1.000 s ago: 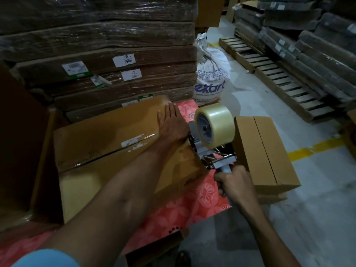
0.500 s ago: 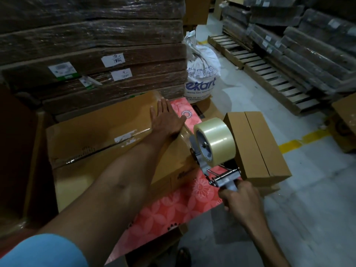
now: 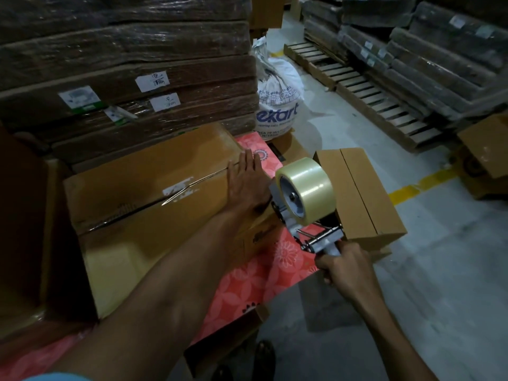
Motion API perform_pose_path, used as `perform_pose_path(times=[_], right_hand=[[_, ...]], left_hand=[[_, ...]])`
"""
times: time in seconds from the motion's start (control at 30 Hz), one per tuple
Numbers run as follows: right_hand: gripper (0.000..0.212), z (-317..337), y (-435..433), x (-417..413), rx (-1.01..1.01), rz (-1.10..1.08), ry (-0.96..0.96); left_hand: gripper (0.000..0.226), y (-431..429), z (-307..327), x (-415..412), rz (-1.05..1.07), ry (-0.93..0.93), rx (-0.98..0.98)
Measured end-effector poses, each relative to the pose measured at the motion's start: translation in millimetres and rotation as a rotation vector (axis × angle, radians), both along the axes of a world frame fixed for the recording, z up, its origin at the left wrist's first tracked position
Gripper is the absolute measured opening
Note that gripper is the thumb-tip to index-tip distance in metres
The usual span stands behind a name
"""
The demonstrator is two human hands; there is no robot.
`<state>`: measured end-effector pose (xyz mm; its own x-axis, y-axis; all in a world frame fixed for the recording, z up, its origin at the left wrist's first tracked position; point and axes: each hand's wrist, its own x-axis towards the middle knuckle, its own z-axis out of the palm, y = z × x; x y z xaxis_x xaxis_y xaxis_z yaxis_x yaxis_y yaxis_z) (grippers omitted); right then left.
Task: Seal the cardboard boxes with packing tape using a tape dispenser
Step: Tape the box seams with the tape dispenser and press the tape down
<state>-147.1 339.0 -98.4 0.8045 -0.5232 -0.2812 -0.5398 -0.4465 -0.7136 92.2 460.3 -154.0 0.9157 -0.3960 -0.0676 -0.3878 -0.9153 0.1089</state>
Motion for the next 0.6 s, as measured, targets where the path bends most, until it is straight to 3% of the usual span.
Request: perform_pose_path(times=[0.1, 0.33, 0.4, 0.47, 0.53, 0.6], right_hand=[[0.010, -2, -3, -23, 0.009, -0.047, 0.036], [0.022, -26, -6, -39, 0.034, -0.076, 0.096], [0.020, -34, -7, -36, 0.058, -0.075, 0.096], [0.015, -37, -8, -33, 0.076, -0.085, 0.083], [0.014, -41, -4, -28, 0.136, -0.082, 0.085], [0.014, -47, -1, -23, 0.205, -0.074, 0.059]], left_hand=[[0.091, -4, 2, 0, 0.057, 0.030, -0.075], [0.083, -3, 1, -4, 0.044, -0.012, -0.136], [0.068, 1, -1, -5, -0.069, -0.090, -0.193], [0.052, 6, 0, -6, -0.325, -0.091, -0.258], [0.053, 10, 3, -12, -0.533, -0.016, -0.263], [0.057, 12, 4, -14, -0.598, -0.067, -0.237]])
